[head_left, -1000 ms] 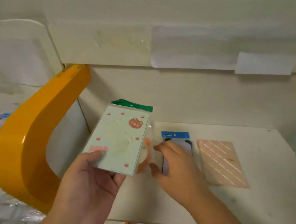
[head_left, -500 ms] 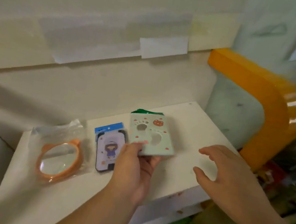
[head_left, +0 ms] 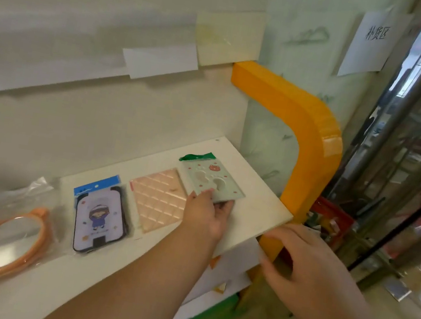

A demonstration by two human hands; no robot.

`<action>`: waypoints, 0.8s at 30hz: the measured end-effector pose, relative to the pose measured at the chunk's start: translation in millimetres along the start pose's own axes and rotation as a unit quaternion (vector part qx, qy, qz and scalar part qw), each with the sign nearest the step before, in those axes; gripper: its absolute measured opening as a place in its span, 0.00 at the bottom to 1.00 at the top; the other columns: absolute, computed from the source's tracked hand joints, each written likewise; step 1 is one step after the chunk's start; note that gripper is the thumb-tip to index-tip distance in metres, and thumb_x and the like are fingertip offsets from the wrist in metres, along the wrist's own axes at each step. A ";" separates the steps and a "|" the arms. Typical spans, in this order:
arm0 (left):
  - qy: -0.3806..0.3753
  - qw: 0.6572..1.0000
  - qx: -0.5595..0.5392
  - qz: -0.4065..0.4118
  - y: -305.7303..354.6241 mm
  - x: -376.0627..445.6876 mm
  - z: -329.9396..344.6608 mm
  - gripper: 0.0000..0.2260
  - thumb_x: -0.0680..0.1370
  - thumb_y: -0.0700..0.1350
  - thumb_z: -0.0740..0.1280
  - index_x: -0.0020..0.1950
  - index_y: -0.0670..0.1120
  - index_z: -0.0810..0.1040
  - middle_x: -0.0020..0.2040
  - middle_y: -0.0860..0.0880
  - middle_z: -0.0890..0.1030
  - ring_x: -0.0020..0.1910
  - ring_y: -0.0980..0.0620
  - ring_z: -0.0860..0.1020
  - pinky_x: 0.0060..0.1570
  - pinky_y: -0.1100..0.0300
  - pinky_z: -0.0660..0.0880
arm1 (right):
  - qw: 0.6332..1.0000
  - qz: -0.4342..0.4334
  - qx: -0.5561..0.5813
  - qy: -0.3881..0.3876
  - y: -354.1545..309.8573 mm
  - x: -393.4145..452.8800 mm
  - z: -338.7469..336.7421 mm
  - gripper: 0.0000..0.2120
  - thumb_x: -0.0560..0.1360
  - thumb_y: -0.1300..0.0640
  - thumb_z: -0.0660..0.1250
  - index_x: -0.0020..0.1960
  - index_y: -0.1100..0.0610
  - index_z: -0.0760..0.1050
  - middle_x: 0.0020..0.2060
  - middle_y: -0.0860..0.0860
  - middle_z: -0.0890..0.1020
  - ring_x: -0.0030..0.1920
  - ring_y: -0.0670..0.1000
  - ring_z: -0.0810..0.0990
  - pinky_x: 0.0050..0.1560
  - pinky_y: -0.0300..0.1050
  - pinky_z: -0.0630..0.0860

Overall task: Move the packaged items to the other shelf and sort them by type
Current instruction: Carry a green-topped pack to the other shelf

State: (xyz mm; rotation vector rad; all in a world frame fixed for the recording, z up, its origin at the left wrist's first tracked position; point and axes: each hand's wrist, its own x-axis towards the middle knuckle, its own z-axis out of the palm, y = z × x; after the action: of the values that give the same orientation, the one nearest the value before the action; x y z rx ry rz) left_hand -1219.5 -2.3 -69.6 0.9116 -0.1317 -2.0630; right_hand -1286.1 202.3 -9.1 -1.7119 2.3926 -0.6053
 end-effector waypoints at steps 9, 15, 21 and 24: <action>0.007 0.993 0.121 -0.003 9.9 -18.0 11.7 0.22 0.80 0.31 0.58 0.75 0.40 0.68 0.69 0.37 0.75 0.67 0.37 0.75 0.65 0.45 0.75 | 1.000 -0.014 0.001 -0.015 -6.4 -2.5 2.6 0.18 0.76 0.40 0.64 0.65 0.39 0.70 0.58 0.32 0.69 0.56 0.38 0.70 0.55 0.33 0.72; -0.014 0.979 0.200 0.029 23.3 -65.7 -2.6 0.19 0.79 0.35 0.59 0.70 0.41 0.72 0.67 0.41 0.78 0.67 0.41 0.76 0.68 0.48 0.73 | 0.999 -0.021 0.032 -0.010 -22.7 13.0 -2.3 0.19 0.76 0.41 0.64 0.66 0.38 0.68 0.58 0.34 0.71 0.57 0.40 0.71 0.55 0.36 0.74; 0.015 0.918 0.360 0.168 71.7 -138.1 -24.7 0.17 0.81 0.37 0.62 0.68 0.50 0.75 0.65 0.52 0.78 0.64 0.52 0.76 0.69 0.51 0.71 | 0.998 -0.045 0.038 -0.019 -41.4 32.2 2.1 0.20 0.77 0.41 0.63 0.68 0.40 0.68 0.62 0.36 0.71 0.62 0.40 0.70 0.61 0.39 0.73; 0.021 0.770 0.574 0.278 107.0 -164.7 -52.3 0.18 0.80 0.43 0.65 0.67 0.59 0.73 0.61 0.64 0.75 0.60 0.62 0.75 0.57 0.65 0.69 | 0.996 -0.073 0.051 -0.017 -60.3 42.3 8.9 0.20 0.76 0.40 0.64 0.67 0.39 0.68 0.62 0.36 0.72 0.63 0.41 0.71 0.62 0.40 0.72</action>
State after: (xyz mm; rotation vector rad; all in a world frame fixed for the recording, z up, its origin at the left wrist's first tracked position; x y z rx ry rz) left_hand -1053.4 64.6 26.8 1.3710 -1.5726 -1.2411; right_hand -1244.8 144.3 11.8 -1.8486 2.1862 -0.7000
